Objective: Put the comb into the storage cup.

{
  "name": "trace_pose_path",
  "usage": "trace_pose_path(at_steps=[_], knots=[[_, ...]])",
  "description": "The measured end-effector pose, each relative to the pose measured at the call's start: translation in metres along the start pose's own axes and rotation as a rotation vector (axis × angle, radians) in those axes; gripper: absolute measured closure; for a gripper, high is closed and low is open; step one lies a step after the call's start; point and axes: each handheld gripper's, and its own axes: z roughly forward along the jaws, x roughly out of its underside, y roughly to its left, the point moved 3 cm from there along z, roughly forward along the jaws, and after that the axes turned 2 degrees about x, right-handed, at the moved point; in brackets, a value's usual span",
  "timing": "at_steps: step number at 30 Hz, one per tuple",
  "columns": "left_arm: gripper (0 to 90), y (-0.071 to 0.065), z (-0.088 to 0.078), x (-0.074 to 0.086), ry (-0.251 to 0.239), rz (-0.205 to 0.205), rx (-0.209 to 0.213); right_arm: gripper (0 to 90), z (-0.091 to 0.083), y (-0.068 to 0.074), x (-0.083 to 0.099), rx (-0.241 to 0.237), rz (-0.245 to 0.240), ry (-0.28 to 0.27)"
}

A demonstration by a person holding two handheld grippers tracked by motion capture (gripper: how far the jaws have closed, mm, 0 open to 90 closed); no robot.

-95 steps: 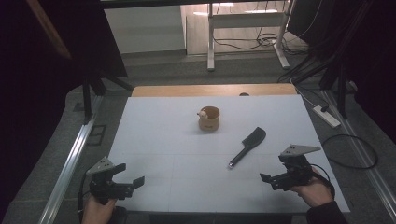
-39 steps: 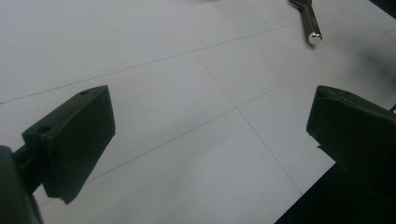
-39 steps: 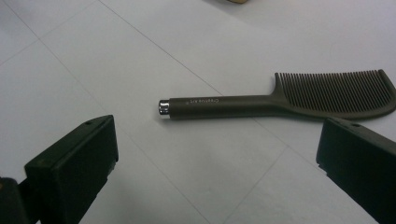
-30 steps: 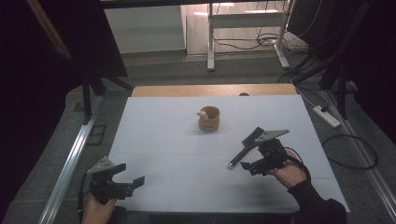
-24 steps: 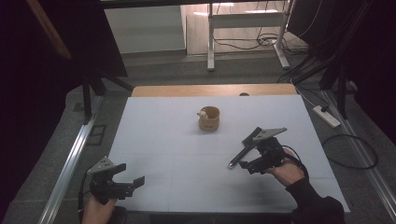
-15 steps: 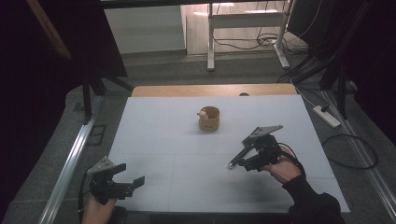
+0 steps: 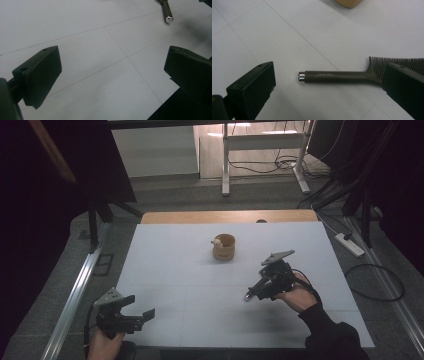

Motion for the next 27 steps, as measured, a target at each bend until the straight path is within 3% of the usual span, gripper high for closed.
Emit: trace_pose_path(at_steps=[16, 27], knots=[[2.0, 0.000, 0.000, 0.000, -0.001, -0.003, 0.001, 0.0, 0.011, -0.001, -0.012, 0.003, 0.011, 0.039], [2.0, 0.001, 0.000, 0.000, 0.001, -0.005, 0.005, 0.0, 0.027, 0.001, -0.018, 0.027, -0.021, 0.081]])
